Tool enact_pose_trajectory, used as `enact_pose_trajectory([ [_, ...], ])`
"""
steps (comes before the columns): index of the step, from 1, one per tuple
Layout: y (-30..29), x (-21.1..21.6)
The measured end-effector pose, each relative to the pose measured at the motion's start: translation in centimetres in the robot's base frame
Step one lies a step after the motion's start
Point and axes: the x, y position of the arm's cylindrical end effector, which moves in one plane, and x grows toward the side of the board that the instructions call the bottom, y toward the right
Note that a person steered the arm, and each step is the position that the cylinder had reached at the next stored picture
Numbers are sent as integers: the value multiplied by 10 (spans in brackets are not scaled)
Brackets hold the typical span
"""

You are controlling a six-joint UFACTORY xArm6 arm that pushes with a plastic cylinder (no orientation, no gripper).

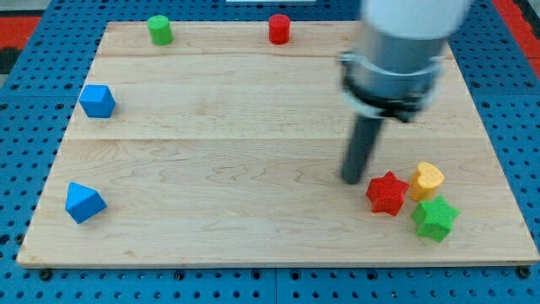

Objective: Move the blue triangle to the center

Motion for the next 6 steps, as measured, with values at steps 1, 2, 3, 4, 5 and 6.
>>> enact_pose_trajectory([
  [1,-88,1],
  [2,-215,1],
  [3,-307,-2],
  [4,-315,19],
  [5,-282,33],
  [6,-319,53],
])
